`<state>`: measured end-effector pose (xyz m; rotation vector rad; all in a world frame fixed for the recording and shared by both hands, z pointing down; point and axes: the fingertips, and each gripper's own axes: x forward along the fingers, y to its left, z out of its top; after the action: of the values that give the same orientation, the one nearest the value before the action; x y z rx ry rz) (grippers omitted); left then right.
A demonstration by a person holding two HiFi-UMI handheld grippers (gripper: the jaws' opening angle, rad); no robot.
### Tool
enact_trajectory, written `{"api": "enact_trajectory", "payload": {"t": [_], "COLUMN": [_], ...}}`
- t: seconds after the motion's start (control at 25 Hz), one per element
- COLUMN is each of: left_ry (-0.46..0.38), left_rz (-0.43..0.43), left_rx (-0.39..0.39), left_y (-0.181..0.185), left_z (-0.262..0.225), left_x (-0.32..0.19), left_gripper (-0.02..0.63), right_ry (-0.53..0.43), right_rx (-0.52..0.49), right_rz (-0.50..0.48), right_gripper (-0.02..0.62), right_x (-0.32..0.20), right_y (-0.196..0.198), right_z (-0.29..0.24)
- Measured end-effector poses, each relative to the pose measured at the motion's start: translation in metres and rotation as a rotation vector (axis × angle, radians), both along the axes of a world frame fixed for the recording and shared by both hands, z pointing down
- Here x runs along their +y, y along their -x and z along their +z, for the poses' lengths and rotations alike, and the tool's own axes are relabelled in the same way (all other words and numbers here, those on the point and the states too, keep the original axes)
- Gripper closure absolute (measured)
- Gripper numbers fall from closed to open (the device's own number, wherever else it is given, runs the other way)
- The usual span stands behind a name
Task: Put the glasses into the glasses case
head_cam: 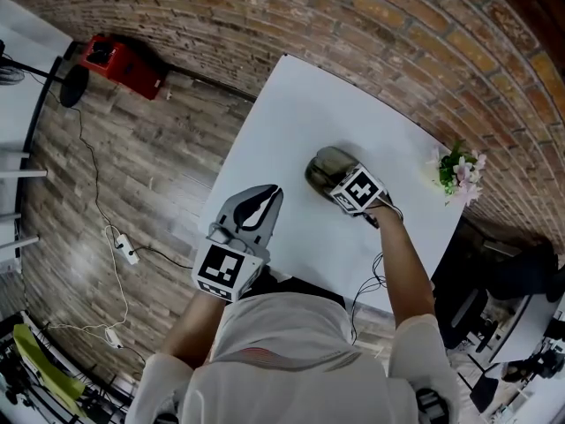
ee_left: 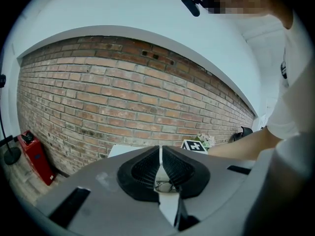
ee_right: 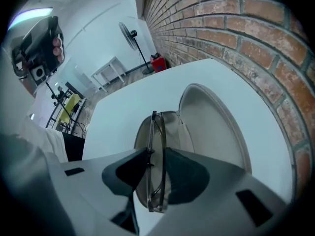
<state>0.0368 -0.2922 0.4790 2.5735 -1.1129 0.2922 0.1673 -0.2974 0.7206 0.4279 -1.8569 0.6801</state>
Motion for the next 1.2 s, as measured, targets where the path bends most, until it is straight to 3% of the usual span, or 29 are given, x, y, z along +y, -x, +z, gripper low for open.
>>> {"api": "enact_trajectory", "payload": {"t": [0.2,0.56,1.0,1.2], "left_ry": [0.001,0.001,-0.001,0.001], "left_rz": [0.001,0.003,0.002,0.006], "left_rx": [0.0,-0.005,-0.005,-0.001], "left_y": [0.002,0.004,0.01,0.009], "left_z": [0.001,0.001,0.002,0.001], "left_x": [-0.002,0.004,0.007,0.007], "left_gripper": [0.578,0.578,0.578,0.578], "right_ry": [-0.08,-0.119,-0.283,-0.335], "right_rx": [0.055,0.099,0.216,0.233], "right_rz": [-0.018,-0.029,-0.113,-0.116], "right_gripper": [0.417,0.397,0.364,0.312], "right_x": [0.0,0.002,-0.005,-0.009], "right_y": [0.002,-0.001,-0.002,-0.003], "right_z": [0.005,0.009,0.011,0.005]}}
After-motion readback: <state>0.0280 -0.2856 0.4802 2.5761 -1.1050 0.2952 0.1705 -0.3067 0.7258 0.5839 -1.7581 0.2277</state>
